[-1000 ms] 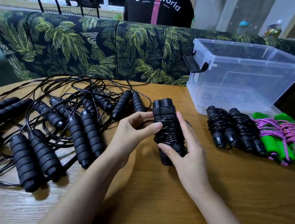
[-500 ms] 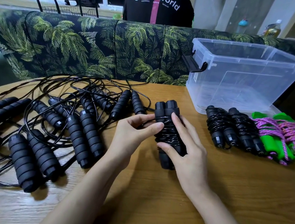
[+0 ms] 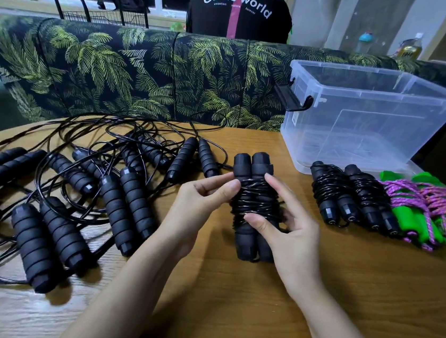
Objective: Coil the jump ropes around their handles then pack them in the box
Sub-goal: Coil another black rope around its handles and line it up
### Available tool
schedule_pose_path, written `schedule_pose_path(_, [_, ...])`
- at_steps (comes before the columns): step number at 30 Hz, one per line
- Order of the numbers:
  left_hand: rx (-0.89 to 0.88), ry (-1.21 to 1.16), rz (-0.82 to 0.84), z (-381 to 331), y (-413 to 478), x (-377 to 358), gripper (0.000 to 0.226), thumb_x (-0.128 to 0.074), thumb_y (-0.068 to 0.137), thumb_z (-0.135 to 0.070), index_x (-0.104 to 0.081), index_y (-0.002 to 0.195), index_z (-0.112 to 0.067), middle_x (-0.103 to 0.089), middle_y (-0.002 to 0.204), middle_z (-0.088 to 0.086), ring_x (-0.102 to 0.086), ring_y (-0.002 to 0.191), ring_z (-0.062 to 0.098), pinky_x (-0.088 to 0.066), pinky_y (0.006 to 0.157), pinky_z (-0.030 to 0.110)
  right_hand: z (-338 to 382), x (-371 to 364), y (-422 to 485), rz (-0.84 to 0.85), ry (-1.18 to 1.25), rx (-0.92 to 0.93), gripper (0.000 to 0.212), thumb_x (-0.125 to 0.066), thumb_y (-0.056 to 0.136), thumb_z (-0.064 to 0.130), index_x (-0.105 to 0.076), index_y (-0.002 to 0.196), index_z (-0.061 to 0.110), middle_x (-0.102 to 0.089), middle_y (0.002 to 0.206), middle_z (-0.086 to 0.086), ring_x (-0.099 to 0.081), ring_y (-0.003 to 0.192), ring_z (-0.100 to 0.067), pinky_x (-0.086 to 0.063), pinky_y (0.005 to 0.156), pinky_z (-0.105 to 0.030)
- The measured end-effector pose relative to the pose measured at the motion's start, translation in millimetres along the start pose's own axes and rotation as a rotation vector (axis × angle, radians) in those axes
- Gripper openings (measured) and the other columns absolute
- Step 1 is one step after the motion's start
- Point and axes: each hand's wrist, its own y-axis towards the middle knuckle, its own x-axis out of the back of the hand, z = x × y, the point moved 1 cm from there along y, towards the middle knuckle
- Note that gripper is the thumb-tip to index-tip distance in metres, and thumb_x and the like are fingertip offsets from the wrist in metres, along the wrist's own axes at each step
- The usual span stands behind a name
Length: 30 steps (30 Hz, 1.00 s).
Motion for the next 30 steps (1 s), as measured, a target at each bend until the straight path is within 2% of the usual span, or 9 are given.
schedule_pose_path(3, [0.052,0.017,0.076,1,2,4,0.053,-0.076,0.078,-0.045,-0.070,0.121,-0.014,-0.073,0.114,0.001,-0.064,0.114,0.014,-0.046,0.099,0.034,1,0,1,0.049,0.065,-0.071,0.059,-0.084,0.072,0.022,-0.065,0.123,0.044,-0.066,0.127,0.009,-0.061,0.119,-0.014,-0.048,0.103,-0.042])
schedule_pose_path(6, [0.081,-0.062,0.142,-1,2,7,0.047,-0.070,0.081,-0.034,-0.069,0.120,-0.007,-0.072,0.116,0.009,-0.065,0.116,0.024,-0.050,0.100,0.034,3,2,1,0.081,0.109,-0.088,0.058,-0.079,0.072,0.023,-0.062,0.125,0.038,-0.066,0.124,0.020,-0.062,0.114,-0.004,-0.049,0.095,-0.025])
schedule_pose_path(13, [0.003,-0.025,-0.057,-2,-4,-5,0.027,-0.076,0.076,-0.027,-0.076,0.099,-0.012,-0.077,0.093,0.002,-0.072,0.092,0.012,-0.055,0.089,0.029,-7,2,3,0.100,-0.215,0.069,0.051,-0.065,0.093,0.028,-0.050,0.141,0.028,-0.041,0.150,0.012,-0.037,0.137,0.002,-0.032,0.109,-0.014])
schedule_pose_path(16, [-0.106,0.005,-0.126,3,-6,-11,0.015,-0.076,0.081,-0.008,-0.072,0.082,-0.022,-0.075,0.075,-0.011,-0.069,0.074,-0.004,-0.051,0.068,0.010,-11,-6,-3,0.138,-0.412,0.142,0.050,-0.049,0.097,0.036,-0.038,0.146,0.039,-0.030,0.156,0.014,-0.031,0.142,-0.002,-0.033,0.108,-0.017])
schedule_pose_path(20, [-0.217,0.130,-0.056,7,-8,-19,0.029,-0.071,0.087,-0.004,-0.069,0.086,-0.032,-0.074,0.081,-0.021,-0.068,0.085,-0.008,-0.049,0.072,0.008,-11,-14,-10,0.093,-0.746,0.131,0.085,-0.057,0.077,0.056,-0.021,0.151,0.037,-0.016,0.159,0.010,-0.033,0.142,-0.016,-0.052,0.082,-0.035])
schedule_pose_path(23, [-0.293,0.314,0.097,10,-5,-19,0.024,-0.062,0.096,-0.016,-0.066,0.114,-0.031,-0.073,0.107,-0.018,-0.064,0.109,0.000,-0.050,0.092,0.018,-11,-9,-7,0.005,-0.830,0.148,0.087,-0.070,0.077,0.041,-0.022,0.149,0.034,-0.021,0.159,0.008,-0.038,0.135,-0.021,-0.056,0.076,-0.042])
schedule_pose_path(25, [-0.328,0.386,0.073,13,-5,-18,0.026,-0.058,0.097,-0.024,-0.062,0.123,-0.023,-0.073,0.108,-0.013,-0.066,0.107,0.001,-0.051,0.093,0.024,-12,-4,-4,-0.003,-0.854,0.169,0.085,-0.074,0.077,0.031,-0.026,0.147,0.036,-0.024,0.159,0.010,-0.045,0.129,-0.023,-0.057,0.075,-0.044])
schedule_pose_path(28, [-0.347,0.390,-0.068,9,-3,-14,0.019,-0.060,0.094,-0.030,-0.055,0.100,-0.013,-0.071,0.083,-0.008,-0.071,0.083,0.007,-0.056,0.080,0.035,-9,-3,-4,0.012,-0.821,0.218,0.080,-0.076,0.075,0.024,-0.034,0.143,0.036,-0.029,0.157,0.013,-0.050,0.127,-0.022,-0.055,0.080,-0.040])
schedule_pose_path(30, [-0.368,0.372,-0.115,6,-1,-7,0.037,-0.064,0.090,-0.045,-0.050,0.083,-0.012,-0.064,0.071,-0.002,-0.070,0.075,0.017,-0.057,0.076,0.048,-7,-4,-5,0.038,-0.813,0.253,0.077,-0.078,0.074,0.024,-0.041,0.140,0.034,-0.032,0.156,0.013,-0.050,0.128,-0.019,-0.054,0.082,-0.037])
